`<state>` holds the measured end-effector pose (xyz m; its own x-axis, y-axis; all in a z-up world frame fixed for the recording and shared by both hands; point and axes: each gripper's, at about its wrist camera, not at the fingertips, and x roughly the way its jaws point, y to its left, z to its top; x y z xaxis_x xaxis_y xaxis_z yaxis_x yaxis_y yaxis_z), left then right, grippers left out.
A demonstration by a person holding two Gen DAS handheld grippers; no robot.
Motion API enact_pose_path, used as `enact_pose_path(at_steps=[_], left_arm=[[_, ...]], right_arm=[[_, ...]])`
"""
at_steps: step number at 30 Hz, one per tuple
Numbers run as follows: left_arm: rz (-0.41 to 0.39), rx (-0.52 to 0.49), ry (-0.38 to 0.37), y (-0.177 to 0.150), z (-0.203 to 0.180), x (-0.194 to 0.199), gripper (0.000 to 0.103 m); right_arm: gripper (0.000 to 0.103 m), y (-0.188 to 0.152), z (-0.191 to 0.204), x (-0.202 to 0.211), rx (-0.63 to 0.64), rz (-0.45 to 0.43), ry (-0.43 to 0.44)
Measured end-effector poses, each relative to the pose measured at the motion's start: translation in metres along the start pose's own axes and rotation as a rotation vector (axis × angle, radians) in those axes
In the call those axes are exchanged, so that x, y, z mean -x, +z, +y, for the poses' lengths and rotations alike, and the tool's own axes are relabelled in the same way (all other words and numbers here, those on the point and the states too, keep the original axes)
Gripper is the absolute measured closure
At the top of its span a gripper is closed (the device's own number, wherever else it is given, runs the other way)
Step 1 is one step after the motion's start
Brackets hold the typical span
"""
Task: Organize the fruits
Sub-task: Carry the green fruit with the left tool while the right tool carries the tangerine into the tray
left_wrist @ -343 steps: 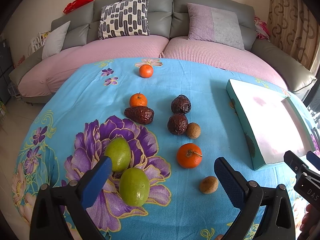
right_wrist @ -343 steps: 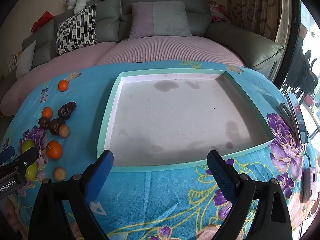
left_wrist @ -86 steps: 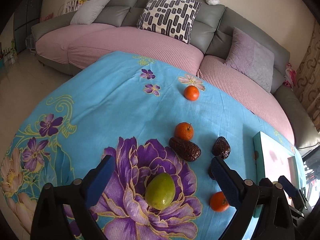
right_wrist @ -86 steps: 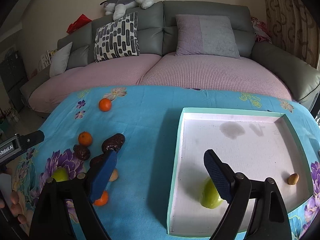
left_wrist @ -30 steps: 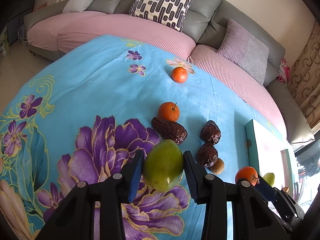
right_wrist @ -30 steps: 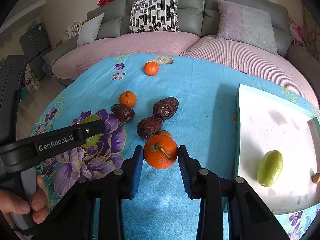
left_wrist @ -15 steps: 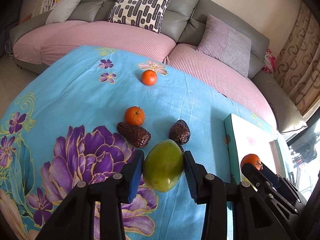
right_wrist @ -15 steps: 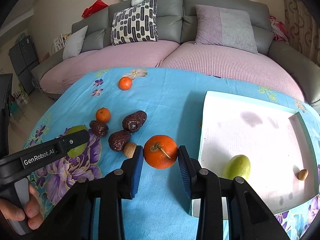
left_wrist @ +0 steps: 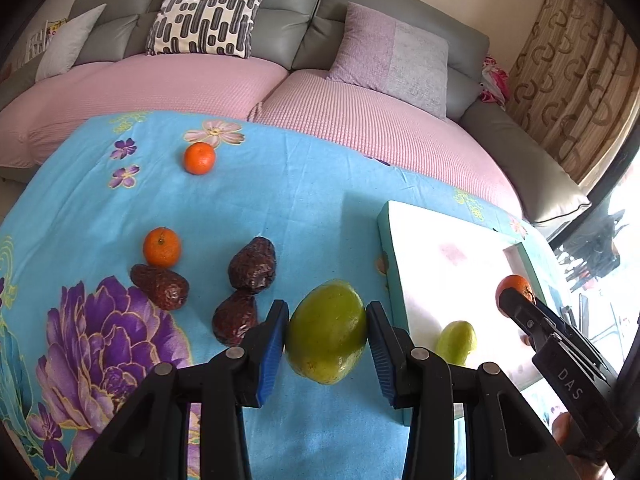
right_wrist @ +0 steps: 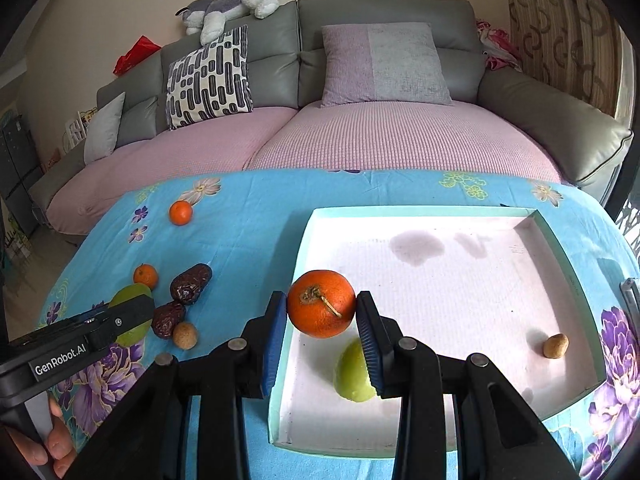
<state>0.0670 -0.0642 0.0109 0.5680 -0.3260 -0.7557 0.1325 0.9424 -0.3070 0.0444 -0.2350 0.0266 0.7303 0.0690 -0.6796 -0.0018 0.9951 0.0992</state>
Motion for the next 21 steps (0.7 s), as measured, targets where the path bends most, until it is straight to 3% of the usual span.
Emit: enact_pose_path(at_steps=[13, 21], left_arm=[[0.046, -0.151, -0.058, 0.017, -0.077, -0.037, 0.061], [0.091, -0.214, -0.084, 0.024, -0.109, -0.065, 0.061]], right_arm=[[0.066, 0.004, -0.086, 0.012, -0.177, -0.024, -0.139], [0.066, -0.002, -0.134, 0.019, -0.261, -0.035, -0.273]])
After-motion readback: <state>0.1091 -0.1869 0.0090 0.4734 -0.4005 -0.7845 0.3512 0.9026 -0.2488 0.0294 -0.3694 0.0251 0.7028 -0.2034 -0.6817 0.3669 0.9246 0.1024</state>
